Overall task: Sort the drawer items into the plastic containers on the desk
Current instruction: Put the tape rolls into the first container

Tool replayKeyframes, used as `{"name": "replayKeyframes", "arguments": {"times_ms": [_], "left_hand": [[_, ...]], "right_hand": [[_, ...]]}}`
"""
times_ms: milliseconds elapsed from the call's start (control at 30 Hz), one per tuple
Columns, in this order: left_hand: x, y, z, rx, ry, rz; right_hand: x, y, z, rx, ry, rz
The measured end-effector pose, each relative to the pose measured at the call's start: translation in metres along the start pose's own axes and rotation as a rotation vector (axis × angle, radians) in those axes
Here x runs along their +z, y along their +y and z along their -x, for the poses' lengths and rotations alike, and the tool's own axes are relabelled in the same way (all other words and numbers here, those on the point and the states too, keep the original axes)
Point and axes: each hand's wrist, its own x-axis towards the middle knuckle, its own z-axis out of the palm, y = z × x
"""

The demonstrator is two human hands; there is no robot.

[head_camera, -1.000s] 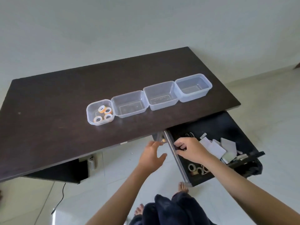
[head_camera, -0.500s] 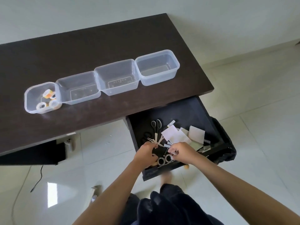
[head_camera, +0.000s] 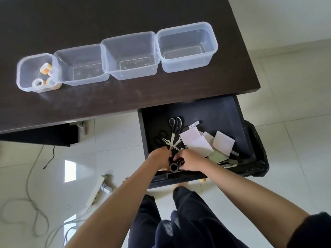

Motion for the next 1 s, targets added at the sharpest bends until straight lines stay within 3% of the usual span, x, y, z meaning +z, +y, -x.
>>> {"name": "replayKeyframes", "arguments": {"times_ms": [167, 333, 600, 1000], "left_hand": [[-0.003, -0.001, -0.001, -0.003, -0.051, -0.019], [-0.005, -0.003, -0.001, -0.018, -0.094, 0.034], [-0.003, -0.004, -0.003, -0.03, -0.135, 0.097], [0.0, -0.002, 0.003, 0.025, -0.081, 0.122]], "right_hand": [[0.004, 0.001, -0.007, -0.05, -0.019, 0.063], [0.003, 0.012, -0.003, -0.011, 0.086, 0.054], [0.004, 0.019, -0.001, -0.001, 0.047, 0.084], [0.011, 0.014, -0.006, -0.046, -0.008, 0.176]]}}
